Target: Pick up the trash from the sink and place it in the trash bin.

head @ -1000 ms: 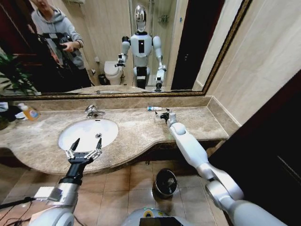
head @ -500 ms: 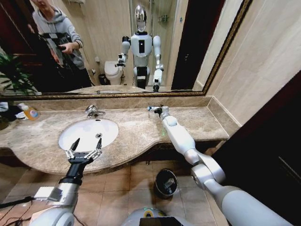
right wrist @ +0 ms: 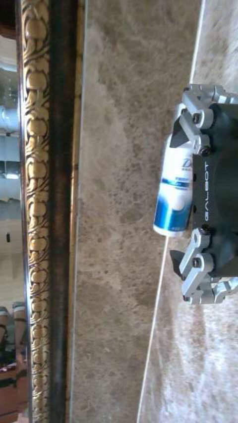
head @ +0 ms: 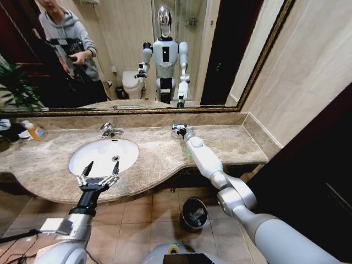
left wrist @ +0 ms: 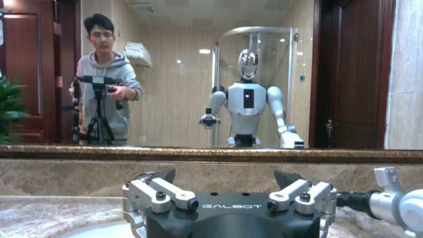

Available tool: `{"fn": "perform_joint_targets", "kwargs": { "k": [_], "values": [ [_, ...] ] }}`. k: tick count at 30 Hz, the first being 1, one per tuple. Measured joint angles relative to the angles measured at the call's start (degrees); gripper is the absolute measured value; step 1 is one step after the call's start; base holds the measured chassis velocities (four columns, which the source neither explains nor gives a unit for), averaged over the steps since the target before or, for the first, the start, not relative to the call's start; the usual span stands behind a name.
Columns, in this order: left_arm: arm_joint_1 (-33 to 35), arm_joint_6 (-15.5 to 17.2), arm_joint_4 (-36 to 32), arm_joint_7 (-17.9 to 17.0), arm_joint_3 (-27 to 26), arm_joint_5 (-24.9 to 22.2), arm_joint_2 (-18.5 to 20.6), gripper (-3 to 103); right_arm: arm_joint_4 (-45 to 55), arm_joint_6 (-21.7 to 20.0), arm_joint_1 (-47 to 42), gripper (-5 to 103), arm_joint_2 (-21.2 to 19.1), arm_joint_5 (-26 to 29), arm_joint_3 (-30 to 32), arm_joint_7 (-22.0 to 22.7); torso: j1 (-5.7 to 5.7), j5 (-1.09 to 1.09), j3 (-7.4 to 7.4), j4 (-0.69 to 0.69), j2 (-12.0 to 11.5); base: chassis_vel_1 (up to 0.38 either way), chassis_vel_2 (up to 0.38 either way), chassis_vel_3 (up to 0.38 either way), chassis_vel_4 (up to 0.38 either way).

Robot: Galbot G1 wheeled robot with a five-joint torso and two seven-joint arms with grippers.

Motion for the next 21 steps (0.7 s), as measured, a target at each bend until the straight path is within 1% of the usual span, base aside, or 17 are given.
{"fn": "perform_joint_targets", "kwargs": {
  "k": [2,3,4,5,6,10,11,14,15,17,18,19,20,21],
  "values": [
    [0.0,0.0,0.0,0.0,0.0,0.0,0.0,100,3.1,-1.1,-1.8,100,-1.3,0.5,-0.7,0.1,0.01,0.04,0.02,0.00,0.0,0.000,0.000,0.000,0.000],
    [0.0,0.0,0.0,0.0,0.0,0.0,0.0,100,5.2,-1.6,-2.8,100,-2.1,0.6,-0.9,0.3,0.01,0.01,0.01,0.00,0.0,0.000,0.000,0.000,0.000],
    [0.0,0.0,0.0,0.0,0.0,0.0,0.0,100,5.2,-1.6,-2.8,100,-2.1,0.6,-0.9,0.3,0.01,0.01,0.01,0.00,0.0,0.000,0.000,0.000,0.000],
    [0.0,0.0,0.0,0.0,0.0,0.0,0.0,100,7.9,-1.8,-4.3,100,-2.9,0.6,-1.2,0.4,0.00,-0.01,0.01,-0.01,0.0,0.000,0.000,0.000,0.000],
    [0.0,0.0,0.0,0.0,0.0,0.0,0.0,100,9.5,-1.8,-5.0,100,-3.3,0.3,-1.4,0.5,0.00,0.04,0.01,-0.01,0.0,0.000,0.000,0.000,0.000],
    [0.0,0.0,0.0,0.0,0.0,0.0,0.0,100,9.5,-0.9,-4.6,100,-3.0,-0.6,-1.5,0.7,-0.01,0.00,0.00,-0.02,0.0,0.000,0.000,0.000,0.000],
    [0.0,0.0,0.0,0.0,0.0,0.0,0.0,100,8.7,-0.8,-4.0,100,-2.6,-0.6,-1.5,0.8,-0.01,0.00,0.01,-0.02,0.0,0.000,0.000,0.000,0.000],
    [0.0,0.0,0.0,0.0,0.0,0.0,0.0,100,3.9,-0.6,-0.5,100,0.4,0.1,-1.0,0.9,0.00,0.00,0.01,0.00,0.0,0.000,0.000,0.000,0.000],
    [0.0,0.0,0.0,0.0,0.0,0.0,0.0,100,3.9,-0.6,-0.5,100,0.4,0.1,-1.0,0.9,0.00,0.00,0.01,0.00,0.0,0.000,0.000,0.000,0.000],
    [0.0,0.0,0.0,0.0,0.0,0.0,0.0,100,-0.1,-0.1,2.3,100,2.9,0.2,-0.3,0.9,0.01,0.00,0.01,0.01,0.0,0.000,0.000,0.000,0.000],
    [0.0,0.0,0.0,0.0,0.0,0.0,0.0,100,-0.1,-0.1,2.3,100,2.9,0.2,-0.3,0.9,0.01,0.00,0.01,0.01,0.0,0.000,0.000,0.000,0.000],
    [0.0,0.0,0.0,0.0,0.0,0.0,0.0,100,-1.7,0.0,3.3,100,3.8,0.2,-0.2,0.9,0.01,-0.01,0.01,0.01,0.0,0.000,0.000,0.000,0.000],
    [0.0,0.0,0.0,0.0,0.0,0.0,0.0,100,-4.2,0.2,4.6,100,4.6,0.2,0.0,0.8,0.01,0.00,0.01,0.04,0.0,0.000,0.000,0.000,0.000],
    [0.0,0.0,0.0,0.0,0.0,0.0,0.0,100,-4.2,0.2,4.6,100,4.6,0.2,0.0,0.8,0.01,0.00,0.01,0.04,0.0,0.000,0.000,0.000,0.000]
  ]
}}
